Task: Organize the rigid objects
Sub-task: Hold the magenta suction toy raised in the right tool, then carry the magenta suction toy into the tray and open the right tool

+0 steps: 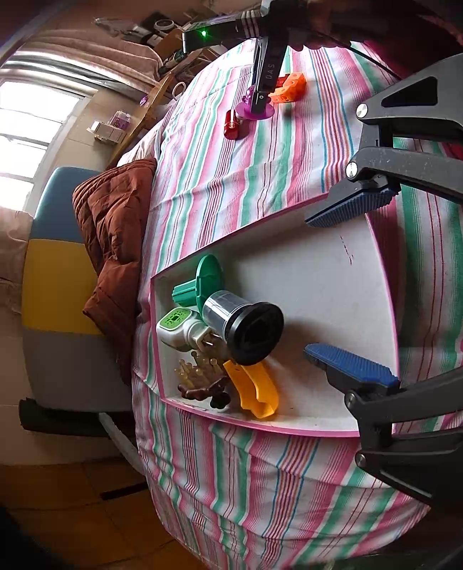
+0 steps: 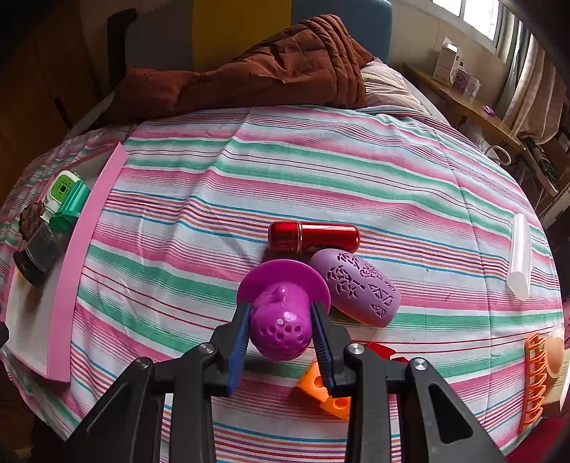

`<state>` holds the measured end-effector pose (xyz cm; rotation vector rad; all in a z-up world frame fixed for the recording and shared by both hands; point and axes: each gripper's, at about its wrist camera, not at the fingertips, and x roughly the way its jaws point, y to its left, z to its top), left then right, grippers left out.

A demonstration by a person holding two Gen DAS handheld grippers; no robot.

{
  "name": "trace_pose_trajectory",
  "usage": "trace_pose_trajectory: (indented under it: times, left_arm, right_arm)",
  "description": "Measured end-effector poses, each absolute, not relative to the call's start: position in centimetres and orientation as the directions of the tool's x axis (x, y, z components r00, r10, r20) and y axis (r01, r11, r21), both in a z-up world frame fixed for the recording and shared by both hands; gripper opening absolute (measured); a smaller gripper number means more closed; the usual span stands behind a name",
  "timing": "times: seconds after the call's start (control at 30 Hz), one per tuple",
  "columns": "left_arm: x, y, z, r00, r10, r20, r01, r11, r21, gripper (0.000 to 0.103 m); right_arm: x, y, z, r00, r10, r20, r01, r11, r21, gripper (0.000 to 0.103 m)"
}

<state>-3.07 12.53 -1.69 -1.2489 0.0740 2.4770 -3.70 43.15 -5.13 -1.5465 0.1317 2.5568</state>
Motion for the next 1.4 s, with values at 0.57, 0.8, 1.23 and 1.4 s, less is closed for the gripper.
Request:
trace_pose_trajectory:
  times: [0.57,0.8,1.23,1.4]
  left_arm:
    - [-2.1,10.5,-1.8,-0.557,0.279,-0.782,-0.318,-0.942,-0.11,0.068]
    - [-2.0,9.4,-1.8,-0.562,0.276,-0.78,-0.301,-0.946,-0.118,0.068]
    - [-2.0,7.5,-2.0,-0.568,0.266,-0.779,-0.265,-0.955,-0.133,0.068]
    - [-1.9,6.7,-1.9,-0.575,0.263,-0.775,-0.244,-0.959,-0.144,0.068]
  right_arm:
    - [-3.8,43.0,-5.5,-0.438,0.08,-0.895,-0.184,-0.983,0.002,0.033]
    - [-3.7,42.3,-5.5,-0.439,0.088,-0.894,-0.161,-0.987,-0.018,0.033]
    - [-3.9,36.3,-1.1,-0.55,-0.087,-0.831,-0.01,-0.994,0.11,0.033]
    - [-5.0,31.0,0.6,-0.543,-0.202,-0.815,0.136,-0.979,0.152,0.033]
